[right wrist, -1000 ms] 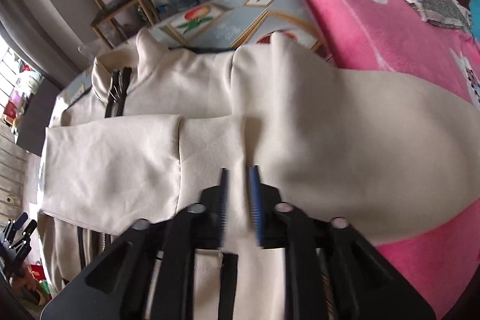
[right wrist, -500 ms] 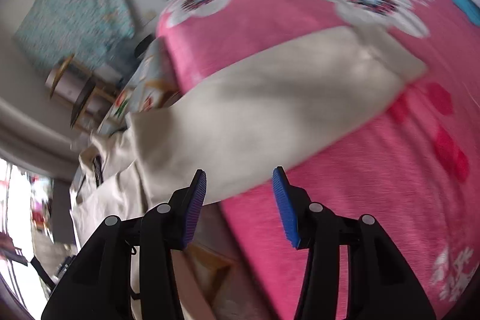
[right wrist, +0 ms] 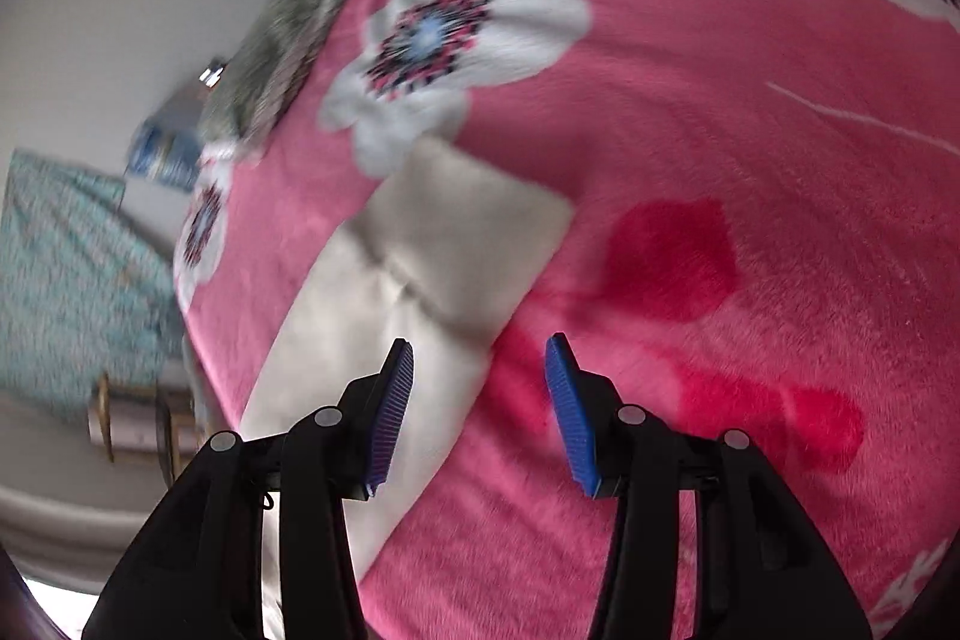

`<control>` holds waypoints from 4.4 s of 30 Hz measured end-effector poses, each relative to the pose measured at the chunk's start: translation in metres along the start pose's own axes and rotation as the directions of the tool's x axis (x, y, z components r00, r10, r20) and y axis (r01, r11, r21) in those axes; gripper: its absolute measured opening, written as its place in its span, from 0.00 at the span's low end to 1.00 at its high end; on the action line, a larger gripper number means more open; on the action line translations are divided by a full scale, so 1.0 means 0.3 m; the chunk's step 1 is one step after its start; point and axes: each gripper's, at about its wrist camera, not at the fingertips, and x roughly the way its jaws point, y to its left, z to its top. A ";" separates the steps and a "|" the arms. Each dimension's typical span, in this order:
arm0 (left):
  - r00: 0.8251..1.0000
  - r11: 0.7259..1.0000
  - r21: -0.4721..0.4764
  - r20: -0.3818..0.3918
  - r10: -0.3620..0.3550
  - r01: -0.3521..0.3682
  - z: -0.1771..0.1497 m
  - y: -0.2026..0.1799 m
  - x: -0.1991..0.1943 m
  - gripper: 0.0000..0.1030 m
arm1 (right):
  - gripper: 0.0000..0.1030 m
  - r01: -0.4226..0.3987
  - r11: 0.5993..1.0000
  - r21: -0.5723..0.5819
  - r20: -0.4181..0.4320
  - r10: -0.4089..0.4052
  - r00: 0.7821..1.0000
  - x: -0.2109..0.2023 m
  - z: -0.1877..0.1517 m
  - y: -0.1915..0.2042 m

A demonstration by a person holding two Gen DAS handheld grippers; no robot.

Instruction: Fold large clothes

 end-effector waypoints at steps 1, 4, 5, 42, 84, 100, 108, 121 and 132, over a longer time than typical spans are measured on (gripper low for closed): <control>1.000 1.000 0.001 -0.001 -0.001 0.001 0.000 0.000 0.001 0.80 | 0.44 -0.007 1.000 0.021 0.006 0.006 1.000 0.017 0.008 -0.008; 1.000 1.000 0.008 0.001 0.001 -0.001 0.000 0.000 0.000 0.81 | 0.35 -0.013 1.000 0.017 0.035 0.012 0.999 0.042 0.020 -0.002; 1.000 1.000 0.008 0.001 -0.001 0.001 0.000 0.001 0.000 0.81 | 0.32 -0.011 1.000 0.008 0.043 0.010 0.999 0.048 0.022 0.008; 0.994 0.996 -0.002 0.069 -0.086 0.087 -0.115 0.166 -0.171 0.69 | 0.06 -0.473 0.422 -0.773 -0.287 0.433 0.854 -0.527 -1.265 1.285; 0.992 0.987 -0.113 -0.036 -0.119 0.114 0.065 0.233 -0.019 0.28 | 0.38 -0.311 0.797 -0.518 -0.454 0.053 0.890 0.458 -0.835 0.919; 0.994 0.998 -0.061 0.113 -0.008 0.015 -0.013 0.242 -0.080 0.01 | 0.05 -0.252 0.696 -0.673 -0.271 0.085 0.959 0.395 -0.853 0.927; 0.996 0.998 -0.061 0.093 -0.013 0.018 -0.024 0.260 -0.055 0.03 | 0.10 -0.179 0.702 -0.689 -0.210 0.043 0.977 0.353 -0.797 0.920; 0.996 0.998 -0.070 0.085 -0.002 0.008 -0.088 0.280 -0.150 0.03 | 0.15 -0.137 0.300 -0.944 -0.179 -0.118 0.977 0.059 -1.153 0.706; 0.976 0.959 -0.181 0.028 -0.215 0.216 -0.538 0.340 -0.384 0.43 | 0.53 -0.244 0.505 -0.828 -0.302 -0.035 0.953 -0.279 -1.143 0.272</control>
